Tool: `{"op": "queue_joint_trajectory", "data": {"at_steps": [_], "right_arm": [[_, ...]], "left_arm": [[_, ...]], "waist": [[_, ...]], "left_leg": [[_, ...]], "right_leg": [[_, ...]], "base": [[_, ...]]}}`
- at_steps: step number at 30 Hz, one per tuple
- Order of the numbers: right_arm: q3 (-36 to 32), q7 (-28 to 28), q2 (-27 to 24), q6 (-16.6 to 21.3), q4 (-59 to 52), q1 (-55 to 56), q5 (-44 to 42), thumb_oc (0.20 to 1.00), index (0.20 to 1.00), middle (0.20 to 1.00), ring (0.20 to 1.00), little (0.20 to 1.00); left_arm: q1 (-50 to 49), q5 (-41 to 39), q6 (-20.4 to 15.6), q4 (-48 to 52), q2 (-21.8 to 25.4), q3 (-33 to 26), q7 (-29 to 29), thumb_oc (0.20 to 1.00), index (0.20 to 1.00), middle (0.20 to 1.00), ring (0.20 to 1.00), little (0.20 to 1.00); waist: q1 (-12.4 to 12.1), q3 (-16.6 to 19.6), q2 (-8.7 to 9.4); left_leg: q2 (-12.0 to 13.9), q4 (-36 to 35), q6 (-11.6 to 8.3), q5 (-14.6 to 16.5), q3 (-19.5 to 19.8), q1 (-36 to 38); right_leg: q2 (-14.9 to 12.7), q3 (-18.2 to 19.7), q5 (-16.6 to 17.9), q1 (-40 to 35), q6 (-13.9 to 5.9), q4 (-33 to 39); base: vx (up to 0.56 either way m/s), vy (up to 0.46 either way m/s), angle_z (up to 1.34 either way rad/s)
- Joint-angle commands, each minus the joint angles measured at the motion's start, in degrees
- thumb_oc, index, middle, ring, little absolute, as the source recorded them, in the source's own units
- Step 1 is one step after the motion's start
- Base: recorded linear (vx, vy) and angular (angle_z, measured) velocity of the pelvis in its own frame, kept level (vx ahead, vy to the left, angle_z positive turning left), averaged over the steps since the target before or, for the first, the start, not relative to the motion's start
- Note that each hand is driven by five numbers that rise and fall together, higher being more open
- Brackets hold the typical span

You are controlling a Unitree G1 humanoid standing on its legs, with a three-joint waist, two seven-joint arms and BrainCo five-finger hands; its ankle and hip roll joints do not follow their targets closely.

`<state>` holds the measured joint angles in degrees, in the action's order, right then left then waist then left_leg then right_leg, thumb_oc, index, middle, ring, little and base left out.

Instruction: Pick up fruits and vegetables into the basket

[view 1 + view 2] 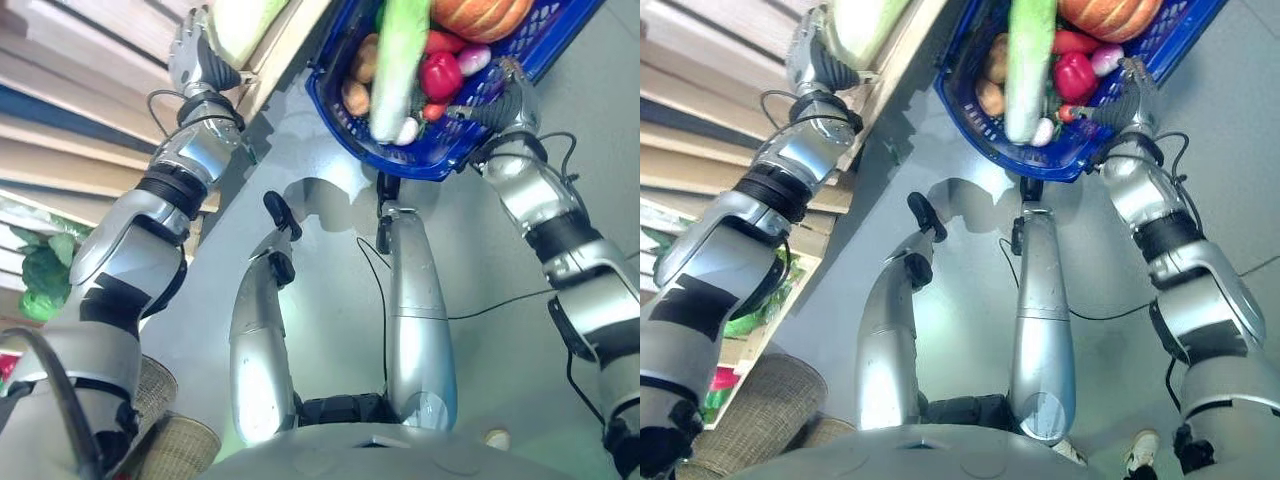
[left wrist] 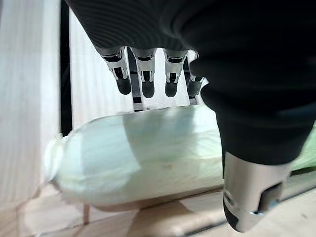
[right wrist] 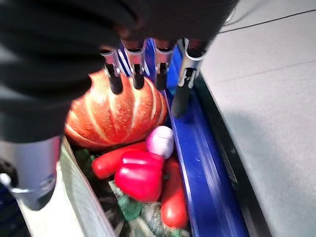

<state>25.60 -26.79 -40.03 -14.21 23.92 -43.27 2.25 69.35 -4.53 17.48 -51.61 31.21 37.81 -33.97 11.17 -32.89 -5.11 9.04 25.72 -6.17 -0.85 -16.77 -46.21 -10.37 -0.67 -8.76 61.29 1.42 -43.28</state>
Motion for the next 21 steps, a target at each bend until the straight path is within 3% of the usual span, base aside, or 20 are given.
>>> {"op": "queue_joint_trajectory", "data": {"at_steps": [1, 6, 10, 13, 21], "right_arm": [[-2.9, 3.2, -1.7, 3.6, -4.5, 11.9, 1.6, 1.0, 1.0, 1.0, 1.0, 1.0], [-6.5, 10.9, -0.2, 10.9, -12.8, 24.1, -3.6, 1.0, 1.0, 1.0, 1.0, 1.0], [-8.5, 15.1, -0.3, 13.8, -15.0, 28.7, -10.7, 1.0, 1.0, 1.0, 1.0, 1.0], [-9.3, 15.7, -0.1, 14.1, -16.0, 30.0, -13.0, 1.0, 1.0, 1.0, 1.0, 1.0], [-11.3, 17.2, 1.1, 11.7, -16.1, 31.7, -18.7, 1.0, 1.0, 1.0, 1.0, 1.0]], "left_arm": [[-1.9, -1.3, 1.4, -4.5, 3.3, -5.5, 1.2, 1.0, 1.0, 1.0, 1.0, 1.0], [-4.0, -7.9, 1.0, -8.9, 4.8, -9.6, 5.5, 1.0, 1.0, 1.0, 1.0, 1.0], [-4.8, -14.5, 1.2, -14.1, 5.7, -11.9, 12.3, 1.0, 1.0, 1.0, 1.0, 1.0], [-4.8, -18.1, 1.9, -16.5, 5.9, -13.2, 15.0, 1.0, 1.0, 1.0, 1.0, 1.0], [-6.8, -31.3, 6.5, -21.3, 4.8, -17.1, 28.8, 1.0, 1.0, 1.0, 1.0, 1.0]], "waist": [[6.8, 3.1, -0.49], [10.0, 3.1, 1.36], [11.3, 3.1, 2.2], [11.8, 3.1, 2.7], [12.3, 3.1, 3.92]], "left_leg": [[0.2, 6.4, 0.86, 7.2, -1.0, -1.0], [1.0, 6.3, 0.3, 7.4, -2.5, -0.1], [1.6, 6.6, 0.12, 7.3, -3.6, 0.3], [1.9, 6.9, 0.1, 7.4, -4.0, 0.5], [2.5, 7.5, 0.49, 7.7, -4.3, 0.3]], "right_leg": [[5.3, 3.7, -2.6, -2.2, -3.57, 2.2], [6.3, 5.2, -2.6, -2.2, -3.59, 2.3], [6.7, 5.6, -2.3, -2.4, -3.57, 2.5], [6.9, 5.6, -2.1, -2.6, -3.55, 2.8], [7.4, 5.2, -1.5, -2.8, -3.07, 3.4]], "base": [[0.04, 0.08, -0.22], [0.03, 0.068, -0.22], [0.01, 0.029, -0.2], [0.0, 0.012, -0.13], [0.0, -0.003, -0.04]]}}
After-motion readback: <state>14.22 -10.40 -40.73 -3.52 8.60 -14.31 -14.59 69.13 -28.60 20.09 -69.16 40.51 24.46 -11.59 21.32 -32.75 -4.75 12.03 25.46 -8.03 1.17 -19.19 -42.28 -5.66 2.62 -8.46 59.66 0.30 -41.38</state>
